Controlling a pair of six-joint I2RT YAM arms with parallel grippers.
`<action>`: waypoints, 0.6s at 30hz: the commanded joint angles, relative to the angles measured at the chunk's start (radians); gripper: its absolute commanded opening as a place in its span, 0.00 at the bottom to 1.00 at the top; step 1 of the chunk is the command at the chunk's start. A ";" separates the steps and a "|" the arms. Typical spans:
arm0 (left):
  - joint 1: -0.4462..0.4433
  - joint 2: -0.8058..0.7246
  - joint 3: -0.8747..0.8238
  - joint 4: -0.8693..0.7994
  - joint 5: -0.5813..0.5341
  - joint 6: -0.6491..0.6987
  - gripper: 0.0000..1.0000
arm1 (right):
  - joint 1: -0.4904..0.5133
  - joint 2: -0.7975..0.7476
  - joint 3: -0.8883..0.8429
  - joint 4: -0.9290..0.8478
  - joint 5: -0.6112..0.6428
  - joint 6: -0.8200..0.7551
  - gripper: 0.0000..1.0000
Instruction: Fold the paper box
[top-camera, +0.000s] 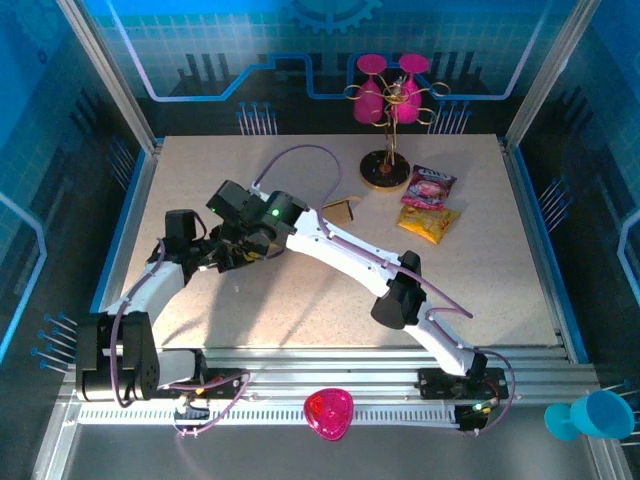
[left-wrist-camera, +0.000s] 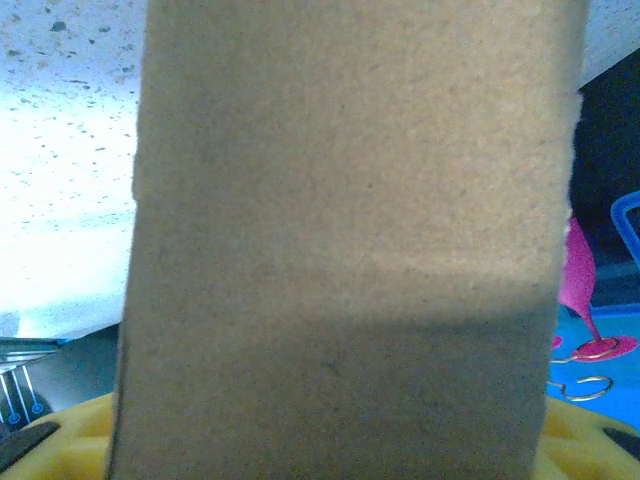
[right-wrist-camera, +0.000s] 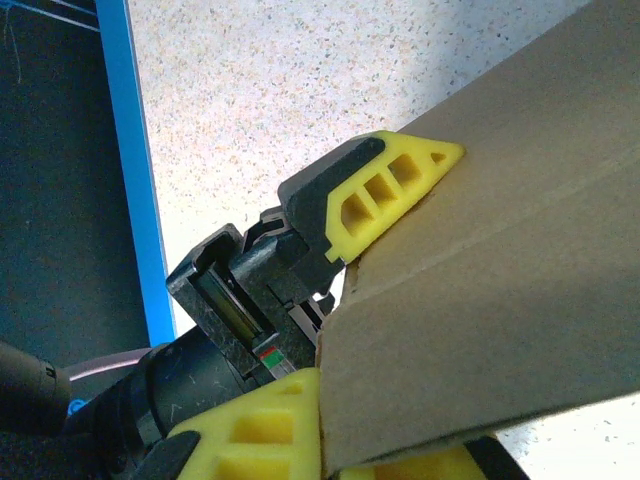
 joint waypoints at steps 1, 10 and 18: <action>0.006 0.022 0.007 -0.028 -0.017 0.005 0.27 | -0.024 -0.017 0.023 -0.078 0.010 -0.093 0.08; 0.006 0.012 0.016 -0.039 0.009 0.010 0.56 | -0.032 -0.009 0.023 -0.079 -0.009 -0.184 0.00; 0.006 -0.059 0.036 -0.159 0.023 0.038 0.72 | -0.046 0.003 0.018 -0.068 -0.049 -0.242 0.00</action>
